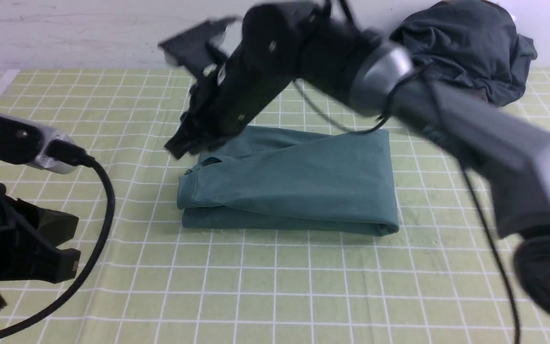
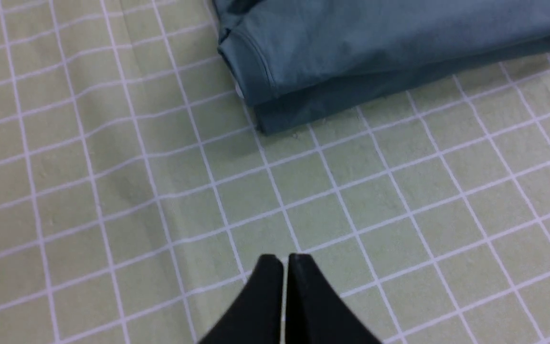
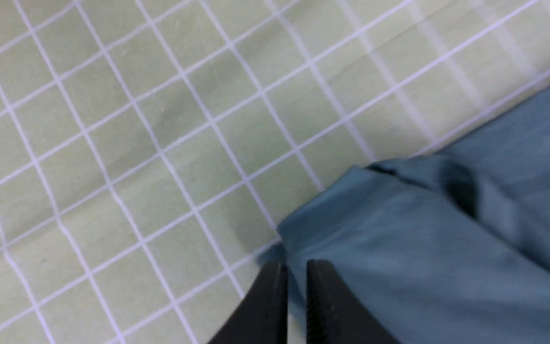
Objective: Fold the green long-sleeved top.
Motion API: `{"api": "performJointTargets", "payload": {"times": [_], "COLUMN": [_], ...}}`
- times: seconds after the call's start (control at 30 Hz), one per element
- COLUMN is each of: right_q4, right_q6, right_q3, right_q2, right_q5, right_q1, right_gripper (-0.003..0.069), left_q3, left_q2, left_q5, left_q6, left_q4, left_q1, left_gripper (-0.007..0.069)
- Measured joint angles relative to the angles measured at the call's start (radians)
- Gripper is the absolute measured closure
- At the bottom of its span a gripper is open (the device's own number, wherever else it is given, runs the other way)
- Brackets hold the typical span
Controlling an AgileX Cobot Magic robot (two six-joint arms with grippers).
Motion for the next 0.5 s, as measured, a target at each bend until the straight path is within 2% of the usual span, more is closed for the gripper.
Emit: {"api": "performJointTargets", "payload": {"times": [0.2,0.3,0.37,0.43,0.47,0.5], "right_q4": [-0.163,-0.243,-0.266,-0.287,-0.288,-0.295], "right_q6": [0.008,0.049,0.084,0.129,0.131,0.144], "right_q3": [0.254,0.466,0.578,0.759,0.773,0.903], "right_q2": [-0.279,-0.449,-0.538,-0.69,-0.703,-0.829], "right_q5": [0.039,0.004,-0.057,-0.187,-0.212,-0.322], "right_q1": [-0.094,-0.183,-0.226,-0.285,-0.289,-0.32], "right_gripper": [0.0599,0.0599,0.0599,0.0599,0.0599,0.0599], "left_q3": [0.077,0.181,0.236,0.313,0.325,0.367], "left_q2": [-0.23,-0.406,-0.483,-0.589,-0.604,-0.663], "left_q5": [-0.105,-0.212,-0.273,-0.36,-0.373,-0.41], "left_q6": [0.079,0.147,0.184,0.227,0.232,0.245], "left_q4": [0.0,0.0,0.0,0.0,0.0,0.0], "left_q1": [0.0,0.0,0.0,0.0,0.0,0.0], "left_gripper": [0.0625,0.0625,0.0625,0.0625,0.0625,0.0625]}}
